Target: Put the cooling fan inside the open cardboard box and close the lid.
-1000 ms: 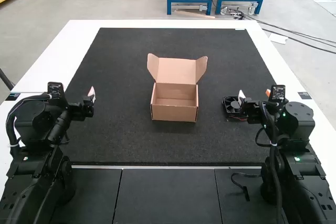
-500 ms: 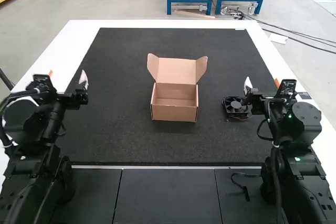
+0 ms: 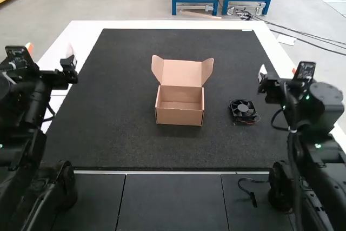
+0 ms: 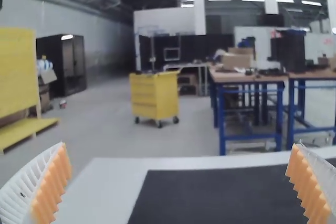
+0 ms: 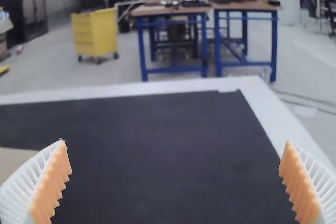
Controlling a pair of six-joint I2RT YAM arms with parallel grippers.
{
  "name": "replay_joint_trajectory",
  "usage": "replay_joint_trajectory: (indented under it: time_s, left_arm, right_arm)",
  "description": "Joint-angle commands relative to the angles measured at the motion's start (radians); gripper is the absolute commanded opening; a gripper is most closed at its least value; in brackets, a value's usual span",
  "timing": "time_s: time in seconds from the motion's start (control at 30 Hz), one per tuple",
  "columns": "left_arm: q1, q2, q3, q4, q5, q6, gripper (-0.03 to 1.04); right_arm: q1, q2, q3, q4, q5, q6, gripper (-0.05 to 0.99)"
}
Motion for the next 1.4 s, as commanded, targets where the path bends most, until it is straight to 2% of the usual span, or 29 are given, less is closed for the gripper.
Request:
replay_joint_trajectory:
  time_s: [0.0,0.13,0.2,0.23,0.27,0.3,0.4,0.57,0.67,0.8,0.9,0.97,1.2,1.37]
  left_arm:
    - [0.004,0.056,0.084,-0.002,-0.022,-0.007,0.96]
    - [0.001,0.145,0.155,-0.051,-0.022,-0.013,0.96]
    - [0.006,0.187,0.19,-0.096,-0.052,-0.016,0.96]
    - [0.007,0.202,0.21,-0.132,-0.031,-0.012,0.96]
    - [0.004,0.213,0.232,-0.165,0.03,-0.015,0.97]
    - [0.0,0.225,0.247,-0.191,0.038,-0.019,0.97]
    - [-0.007,0.268,0.29,-0.218,0.034,-0.018,0.96]
    - [-0.01,0.38,0.353,-0.307,0.03,-0.013,0.96]
    - [-0.016,0.446,0.381,-0.341,0.03,0.038,0.96]
    - [-0.04,0.537,0.422,-0.392,0.035,0.076,0.96]
    - [-0.097,0.59,0.47,-0.441,0.06,0.079,0.96]
    - [-0.155,0.609,0.514,-0.467,0.064,0.079,0.96]
    - [-0.404,0.619,0.558,-0.525,0.081,0.076,0.96]
    - [-0.577,0.627,0.558,-0.573,0.08,0.053,0.96]
  right_arm:
    - [0.003,0.057,0.102,-0.043,0.023,0.021,0.91]
    - [0.003,0.155,0.226,-0.181,0.024,0.05,0.91]
    - [0.003,0.217,0.291,-0.259,0.026,0.061,0.91]
    - [0.003,0.249,0.328,-0.291,0.026,0.076,0.91]
    - [0.004,0.276,0.363,-0.325,0.023,0.091,0.91]
    - [0.009,0.303,0.4,-0.357,0.0,0.104,0.9]
    - [0.014,0.372,0.507,-0.417,-0.04,0.114,0.9]
    - [0.014,0.504,0.65,-0.561,-0.034,0.113,0.91]
    - [0.017,0.56,0.71,-0.633,-0.034,0.113,0.9]
    - [0.015,0.629,0.743,-0.759,-0.036,0.122,0.91]
    - [0.004,0.672,0.765,-0.817,-0.031,0.122,0.91]
    - [-0.002,0.697,0.774,-0.847,-0.027,0.108,0.91]
    - [-0.008,0.804,0.809,-0.934,-0.02,-0.039,0.91]
    - [-0.02,0.89,0.808,-0.934,-0.028,-0.105,0.91]
